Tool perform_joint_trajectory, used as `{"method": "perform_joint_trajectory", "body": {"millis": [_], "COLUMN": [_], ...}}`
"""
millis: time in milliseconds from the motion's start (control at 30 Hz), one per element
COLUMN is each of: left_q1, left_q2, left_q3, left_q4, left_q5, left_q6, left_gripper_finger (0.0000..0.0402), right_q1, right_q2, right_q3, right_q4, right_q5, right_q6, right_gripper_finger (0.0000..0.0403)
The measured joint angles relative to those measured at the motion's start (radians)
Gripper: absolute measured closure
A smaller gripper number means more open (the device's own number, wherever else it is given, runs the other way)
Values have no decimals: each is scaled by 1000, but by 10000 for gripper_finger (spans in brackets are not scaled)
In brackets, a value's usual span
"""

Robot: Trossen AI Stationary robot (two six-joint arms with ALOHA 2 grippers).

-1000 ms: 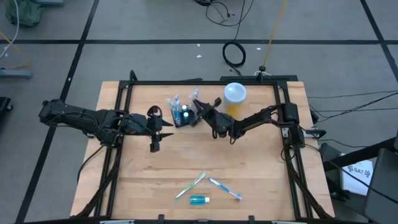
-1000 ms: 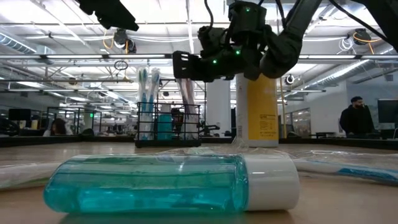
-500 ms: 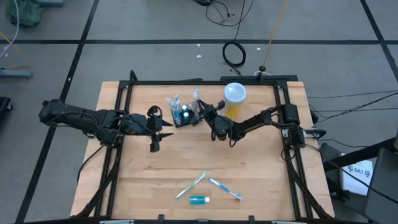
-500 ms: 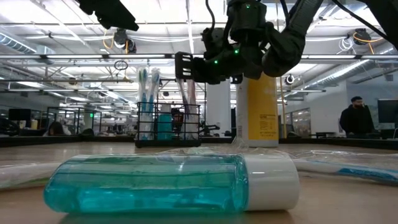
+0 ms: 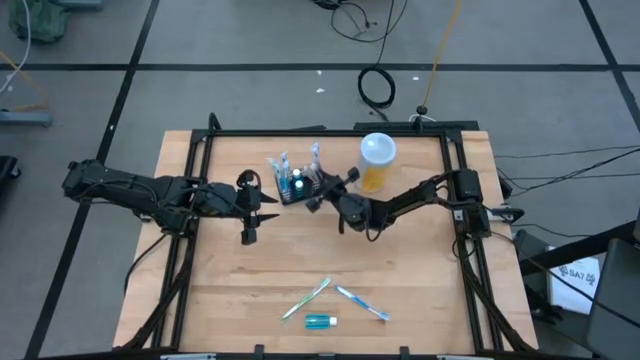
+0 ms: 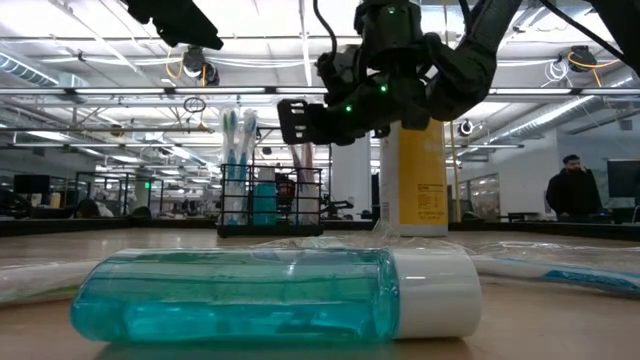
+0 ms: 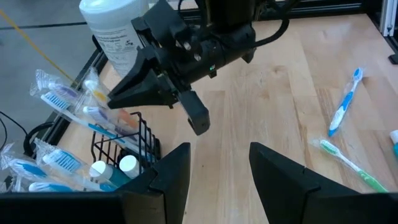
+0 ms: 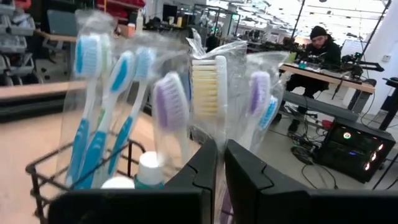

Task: Pick & Place toothbrushing station
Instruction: Put the orange toothbrush into the black mesh organizer, then put the green toothbrush into the black mesh organizer

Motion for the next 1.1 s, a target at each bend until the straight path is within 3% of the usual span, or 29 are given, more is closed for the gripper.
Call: {"method": "perform_joint_trajectory", "body": {"millis": [567,900,1100], "left_q1": [0,0,0], "left_q2": [0,0,0], "left_q3": [0,0,0], "left_q4": [0,0,0], "left_q5": [0,0,1], "left_q6": [0,-1,-26], "left_gripper_finger": [229,229,229], "right_q1": [2,34,76], "right_q2": [-7,-24,-24], "right_q3": [0,-1,-1], "right_q4": [-59,-37,-22], "right_q5": [4,183,184], "right_q6": [-22,-168,-240], "right_gripper_finger": [380,311,265]}}
